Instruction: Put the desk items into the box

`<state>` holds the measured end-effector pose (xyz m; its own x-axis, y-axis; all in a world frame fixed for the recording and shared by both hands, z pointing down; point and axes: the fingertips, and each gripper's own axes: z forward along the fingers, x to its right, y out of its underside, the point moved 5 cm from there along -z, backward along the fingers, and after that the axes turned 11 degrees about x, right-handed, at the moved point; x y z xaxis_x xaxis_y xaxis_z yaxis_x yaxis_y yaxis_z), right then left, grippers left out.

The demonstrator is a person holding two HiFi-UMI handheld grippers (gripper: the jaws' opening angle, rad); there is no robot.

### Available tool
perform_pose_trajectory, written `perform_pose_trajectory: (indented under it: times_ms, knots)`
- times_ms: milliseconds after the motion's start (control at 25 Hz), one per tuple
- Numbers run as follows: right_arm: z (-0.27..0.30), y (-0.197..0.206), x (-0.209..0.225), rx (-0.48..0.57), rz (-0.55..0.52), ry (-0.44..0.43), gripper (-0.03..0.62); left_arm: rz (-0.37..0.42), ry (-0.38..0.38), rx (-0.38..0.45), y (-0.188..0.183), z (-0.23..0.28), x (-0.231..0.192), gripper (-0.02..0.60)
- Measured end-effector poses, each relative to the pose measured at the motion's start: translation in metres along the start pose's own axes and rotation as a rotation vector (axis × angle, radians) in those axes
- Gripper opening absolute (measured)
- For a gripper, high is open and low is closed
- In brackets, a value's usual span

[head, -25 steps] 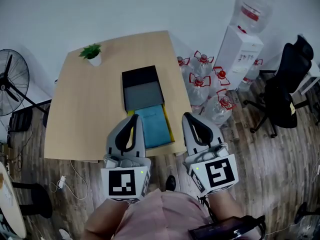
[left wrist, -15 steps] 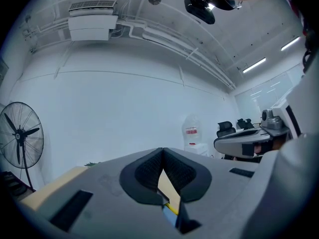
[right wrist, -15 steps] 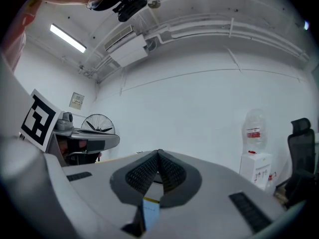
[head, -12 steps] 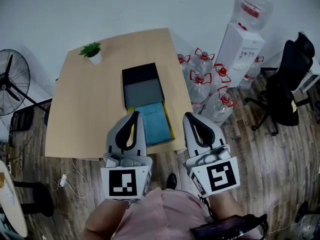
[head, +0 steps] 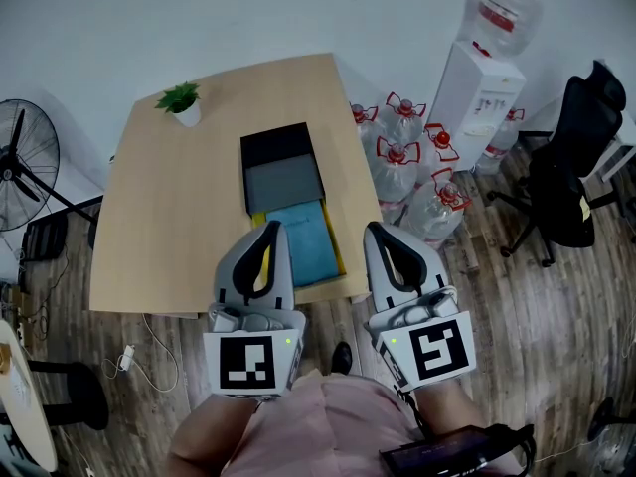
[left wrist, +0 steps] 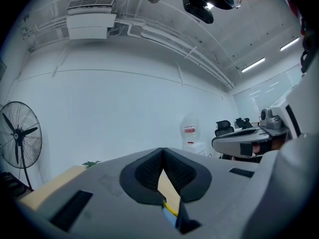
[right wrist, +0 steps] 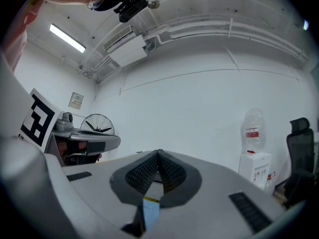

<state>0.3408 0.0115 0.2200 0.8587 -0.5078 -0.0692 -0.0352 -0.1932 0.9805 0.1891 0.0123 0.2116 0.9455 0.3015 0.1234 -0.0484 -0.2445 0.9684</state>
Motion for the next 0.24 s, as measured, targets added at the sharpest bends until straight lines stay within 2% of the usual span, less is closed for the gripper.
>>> perform_pose_trajectory:
  times_ms: [240]
  knots:
    - [-0.0006, 0.0034, -0.0002, 0.0, 0.0, 0.001, 0.005, -0.006, -0.004, 0.0, 0.0028, -0.0004, 0.0, 0.011]
